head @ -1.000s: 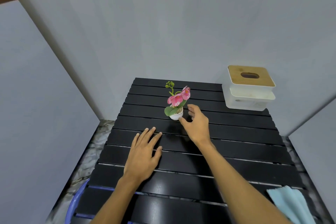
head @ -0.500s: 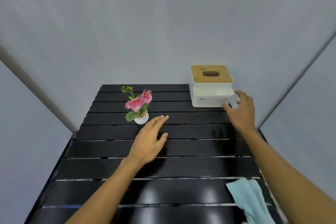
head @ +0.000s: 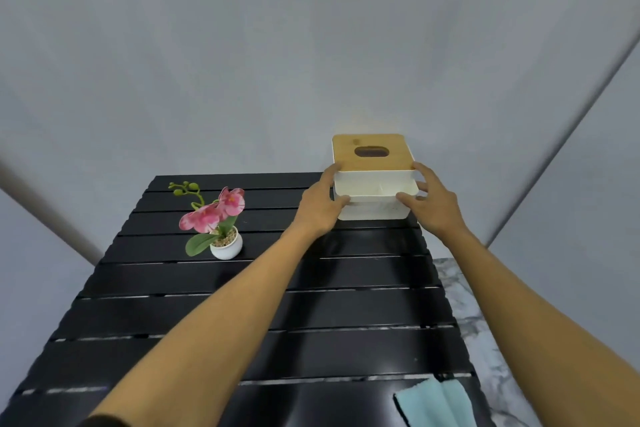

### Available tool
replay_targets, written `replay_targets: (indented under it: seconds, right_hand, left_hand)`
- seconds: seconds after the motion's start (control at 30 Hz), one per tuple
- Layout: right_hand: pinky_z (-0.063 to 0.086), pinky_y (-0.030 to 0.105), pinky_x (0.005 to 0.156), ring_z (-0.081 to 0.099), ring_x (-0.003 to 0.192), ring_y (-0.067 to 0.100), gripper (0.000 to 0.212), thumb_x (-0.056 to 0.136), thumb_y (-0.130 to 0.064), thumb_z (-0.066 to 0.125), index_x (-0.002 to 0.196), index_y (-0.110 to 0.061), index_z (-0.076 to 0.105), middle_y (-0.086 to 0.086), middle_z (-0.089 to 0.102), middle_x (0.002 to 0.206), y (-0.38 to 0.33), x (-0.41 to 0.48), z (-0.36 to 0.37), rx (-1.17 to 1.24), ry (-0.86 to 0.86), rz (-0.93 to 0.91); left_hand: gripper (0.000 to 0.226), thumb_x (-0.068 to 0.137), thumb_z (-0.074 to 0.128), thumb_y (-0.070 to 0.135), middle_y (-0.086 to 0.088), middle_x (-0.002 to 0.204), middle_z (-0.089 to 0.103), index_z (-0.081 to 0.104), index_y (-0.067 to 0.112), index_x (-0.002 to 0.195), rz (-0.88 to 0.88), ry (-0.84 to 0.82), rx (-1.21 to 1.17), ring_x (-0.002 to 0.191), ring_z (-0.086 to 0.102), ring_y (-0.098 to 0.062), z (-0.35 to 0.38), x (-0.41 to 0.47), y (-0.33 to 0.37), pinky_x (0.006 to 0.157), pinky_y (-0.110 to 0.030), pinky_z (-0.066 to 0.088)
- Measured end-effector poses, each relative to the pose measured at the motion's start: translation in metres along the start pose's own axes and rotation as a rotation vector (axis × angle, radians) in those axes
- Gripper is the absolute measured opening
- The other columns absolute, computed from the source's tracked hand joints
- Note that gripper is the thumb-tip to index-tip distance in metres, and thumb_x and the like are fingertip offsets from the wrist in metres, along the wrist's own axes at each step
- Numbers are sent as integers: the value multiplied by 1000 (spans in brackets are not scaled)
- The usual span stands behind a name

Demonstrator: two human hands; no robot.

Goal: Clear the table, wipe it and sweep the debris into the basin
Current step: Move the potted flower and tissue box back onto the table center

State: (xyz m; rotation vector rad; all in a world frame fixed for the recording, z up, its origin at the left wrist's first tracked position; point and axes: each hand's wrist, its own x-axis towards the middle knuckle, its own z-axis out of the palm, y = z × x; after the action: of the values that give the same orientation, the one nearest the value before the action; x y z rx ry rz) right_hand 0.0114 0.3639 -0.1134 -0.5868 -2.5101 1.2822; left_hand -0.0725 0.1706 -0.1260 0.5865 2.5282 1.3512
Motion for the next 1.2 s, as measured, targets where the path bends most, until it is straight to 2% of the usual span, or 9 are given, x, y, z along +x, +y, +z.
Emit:
replay_targets:
  seconds: [0.1, 0.2, 0.3, 0.4, 0.53, 0.67, 0.9, 1.03, 1.2]
  right_hand:
    - [45, 39, 98, 55, 118, 30, 66, 86, -26, 67, 143, -26, 33, 10, 52, 138, 0, -3, 4, 21, 31, 0]
    - [46, 38, 97, 57, 108, 22, 65, 86, -22, 67, 142, -25, 35, 8, 55, 135, -4, -10, 11, 35, 23, -22]
    - [46, 32, 93, 54, 96, 12, 62, 87, -18, 66, 142, -24, 37, 6, 58, 133, -13, -19, 23, 46, -5, -40]
    - [48, 33, 93, 56, 96, 13, 62, 87, -15, 65, 142, -25, 37, 4, 60, 130, -23, -29, 36, 96, -13, -29]
    - [48, 37, 96, 59, 105, 18, 63, 89, -11, 61, 144, -28, 35, 3, 57, 134, -38, -42, 54, 132, -72, -33]
    - [46, 26, 89, 59, 101, 14, 62, 88, -11, 61, 142, -30, 37, 3, 59, 131, -47, -53, 69, 171, -97, -25]
    - [43, 18, 83, 58, 96, 7, 60, 90, -12, 60, 142, -32, 39, -2, 63, 125, -56, -72, 80, 186, -99, -21]
    - [48, 24, 89, 59, 101, 10, 60, 89, -13, 61, 141, -33, 39, -1, 63, 125, -58, -81, 85, 209, -101, -13]
    - [48, 32, 97, 59, 103, 10, 60, 89, -14, 62, 142, -33, 39, 0, 62, 126, -62, -90, 90, 218, -95, -18]
  left_hand:
    - [63, 91, 59, 17, -2, 137, 52, 30, 38, 142, 1, 67, -78, 113, 57, -25, 3, -3, -3, 101, -44, 46]
    - [59, 92, 57, 13, -1, 133, 55, 34, 37, 141, 10, 122, -120, 112, 56, -19, -5, -11, -9, 100, -37, 46]
    - [58, 92, 56, 11, 1, 128, 57, 37, 37, 140, 13, 146, -143, 104, 58, -15, -18, -21, -17, 92, -28, 48]
    - [57, 91, 57, 10, 2, 124, 60, 40, 37, 139, -1, 169, -169, 100, 59, -12, -32, -33, -27, 90, -29, 49]
    - [59, 89, 58, 8, 2, 121, 62, 42, 36, 138, -21, 242, -188, 92, 61, -4, -48, -52, -39, 88, -31, 52]
    - [57, 88, 57, 4, 1, 120, 63, 45, 32, 136, -35, 305, -212, 92, 64, -14, -59, -68, -49, 83, -31, 53]
    - [55, 91, 56, 13, 2, 116, 67, 43, 41, 136, -69, 336, -218, 104, 61, -14, -63, -92, -63, 94, -33, 49]
    - [54, 92, 54, 18, -1, 105, 68, 40, 49, 134, -87, 331, -229, 98, 62, -15, -65, -102, -67, 91, -33, 51]
    - [54, 94, 51, 22, -8, 96, 66, 34, 51, 138, -88, 322, -157, 89, 61, -20, -70, -110, -70, 82, -29, 50]
